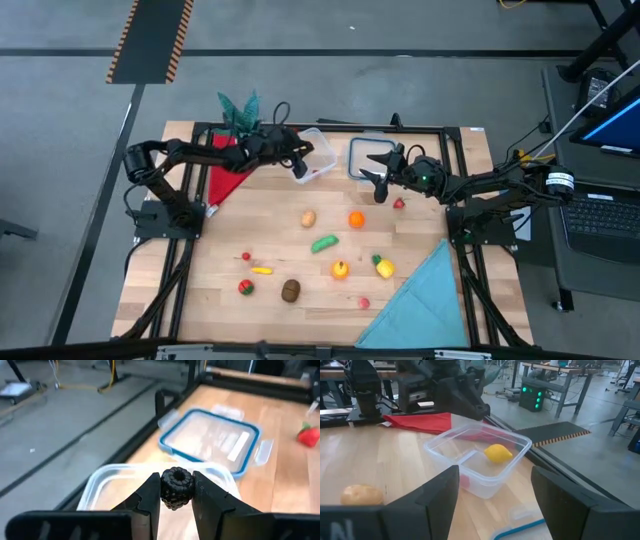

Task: Pick and placing Produce into tupperware
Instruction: Put the blackberry into the transparent bin

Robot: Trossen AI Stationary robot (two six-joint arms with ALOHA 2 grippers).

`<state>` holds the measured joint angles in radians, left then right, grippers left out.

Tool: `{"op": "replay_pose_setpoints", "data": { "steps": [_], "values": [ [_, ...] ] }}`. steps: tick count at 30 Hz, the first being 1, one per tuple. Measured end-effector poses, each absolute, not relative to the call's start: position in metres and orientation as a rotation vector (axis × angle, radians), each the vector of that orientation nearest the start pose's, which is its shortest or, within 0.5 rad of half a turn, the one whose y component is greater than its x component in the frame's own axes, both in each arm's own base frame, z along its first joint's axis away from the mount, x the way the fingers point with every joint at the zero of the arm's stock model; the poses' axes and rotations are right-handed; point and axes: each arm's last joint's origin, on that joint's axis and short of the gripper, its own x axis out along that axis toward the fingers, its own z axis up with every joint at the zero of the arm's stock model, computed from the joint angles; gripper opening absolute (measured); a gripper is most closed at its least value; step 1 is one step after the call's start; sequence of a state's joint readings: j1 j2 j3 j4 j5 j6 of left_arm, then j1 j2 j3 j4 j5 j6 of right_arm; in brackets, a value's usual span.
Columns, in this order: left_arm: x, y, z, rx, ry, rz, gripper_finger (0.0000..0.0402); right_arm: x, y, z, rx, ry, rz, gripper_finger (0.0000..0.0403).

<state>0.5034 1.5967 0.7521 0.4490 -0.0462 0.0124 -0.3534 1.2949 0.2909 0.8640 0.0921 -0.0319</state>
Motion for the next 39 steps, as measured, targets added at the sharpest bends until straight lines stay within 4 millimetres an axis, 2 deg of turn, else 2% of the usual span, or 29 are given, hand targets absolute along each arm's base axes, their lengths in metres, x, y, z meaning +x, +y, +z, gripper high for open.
{"op": "replay_pose_setpoints", "data": {
  "steps": [13, 21, 33, 39],
  "values": [
    [0.294, 0.162, 0.21, -0.093, 0.656, 0.466, 0.0079, 0.211, -0.081, 0.169, -0.012, 0.158, -0.442, 0.025],
    [0.294, 0.162, 0.218, -0.098, 0.738, 0.454, 0.0079, 0.211, -0.08, 0.168, -0.011, 0.161, -0.435, 0.025],
    [0.295, 0.163, 0.215, -0.1, 0.745, 0.456, 0.0079, 0.211, -0.08, 0.168, -0.013, 0.161, -0.432, 0.025],
    [0.302, 0.167, 0.195, -0.111, 0.801, 0.458, 0.0082, 0.211, -0.08, 0.168, -0.014, 0.163, -0.433, 0.025]
  ]
}}
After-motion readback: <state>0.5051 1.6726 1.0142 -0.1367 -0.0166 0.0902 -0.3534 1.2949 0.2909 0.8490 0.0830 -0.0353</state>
